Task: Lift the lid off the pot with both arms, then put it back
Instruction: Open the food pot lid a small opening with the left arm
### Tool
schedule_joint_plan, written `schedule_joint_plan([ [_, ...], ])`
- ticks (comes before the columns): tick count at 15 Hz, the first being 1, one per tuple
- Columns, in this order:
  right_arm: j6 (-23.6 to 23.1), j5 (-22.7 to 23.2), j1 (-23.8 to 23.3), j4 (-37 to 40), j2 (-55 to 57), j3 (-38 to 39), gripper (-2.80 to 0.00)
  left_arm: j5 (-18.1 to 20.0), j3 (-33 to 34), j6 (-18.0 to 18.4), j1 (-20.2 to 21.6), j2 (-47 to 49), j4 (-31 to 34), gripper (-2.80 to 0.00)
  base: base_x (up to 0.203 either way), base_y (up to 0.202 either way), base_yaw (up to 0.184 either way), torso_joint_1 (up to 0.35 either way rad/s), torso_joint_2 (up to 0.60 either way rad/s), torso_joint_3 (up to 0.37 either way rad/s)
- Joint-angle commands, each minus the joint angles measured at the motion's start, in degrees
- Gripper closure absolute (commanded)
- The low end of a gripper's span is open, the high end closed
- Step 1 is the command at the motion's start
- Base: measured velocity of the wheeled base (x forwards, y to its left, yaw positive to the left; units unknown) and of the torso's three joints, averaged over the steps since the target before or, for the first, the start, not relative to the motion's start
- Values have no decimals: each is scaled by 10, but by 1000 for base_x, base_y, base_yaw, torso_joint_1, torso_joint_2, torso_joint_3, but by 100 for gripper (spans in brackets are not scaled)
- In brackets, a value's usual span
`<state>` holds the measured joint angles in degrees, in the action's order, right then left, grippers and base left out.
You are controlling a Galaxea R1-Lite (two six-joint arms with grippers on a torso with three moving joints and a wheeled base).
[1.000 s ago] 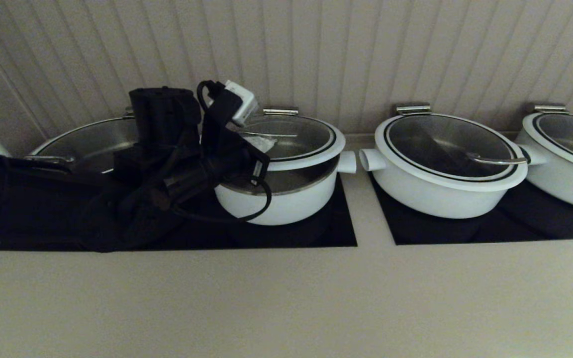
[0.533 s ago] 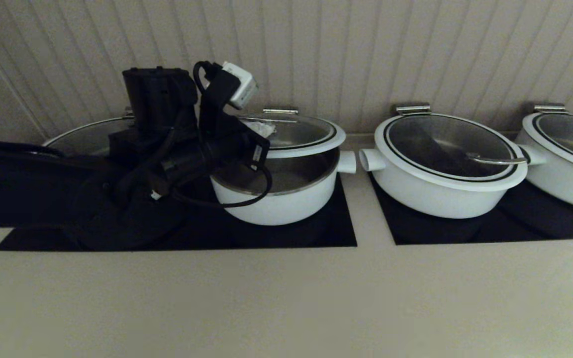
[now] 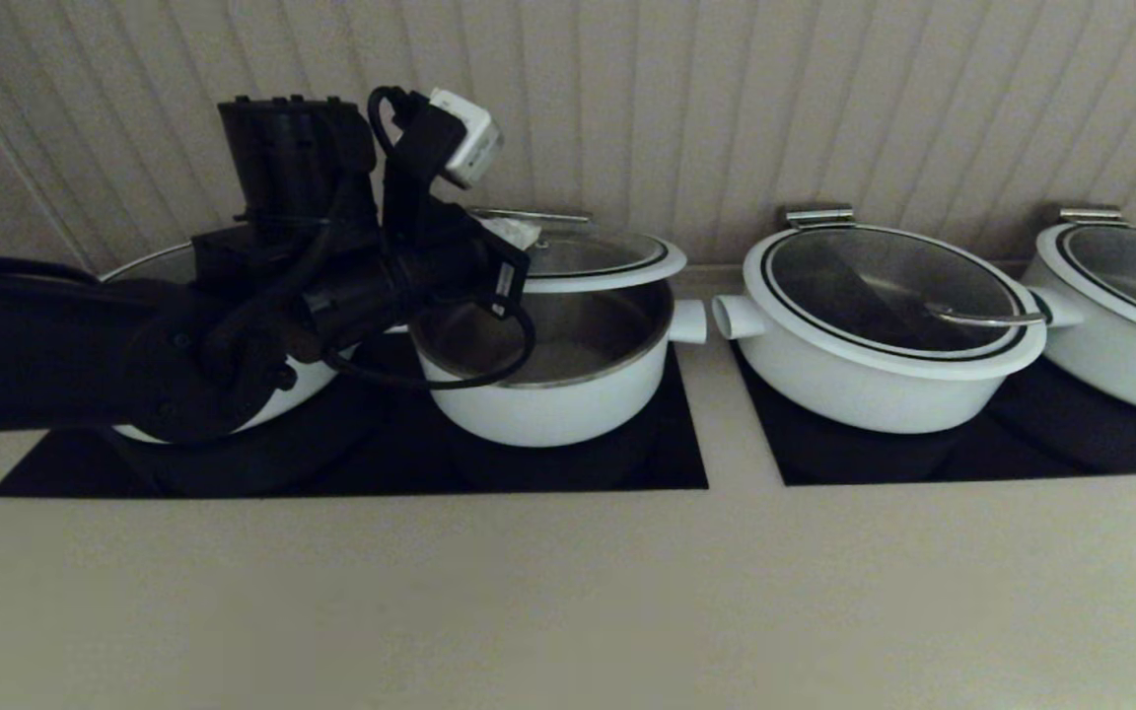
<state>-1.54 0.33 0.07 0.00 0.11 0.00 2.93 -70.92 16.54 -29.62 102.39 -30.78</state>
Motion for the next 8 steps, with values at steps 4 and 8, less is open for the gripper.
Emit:
schedule_joint_plan([
  [4, 0, 0, 0, 0, 0, 0, 0, 1, -1, 1, 1, -3, -2, 0, 0, 0, 0, 0, 0, 0],
  [8, -6, 3, 0, 1, 0, 0, 0, 1, 0, 1, 1, 2, -2, 0, 0, 0, 0, 0, 0, 0],
])
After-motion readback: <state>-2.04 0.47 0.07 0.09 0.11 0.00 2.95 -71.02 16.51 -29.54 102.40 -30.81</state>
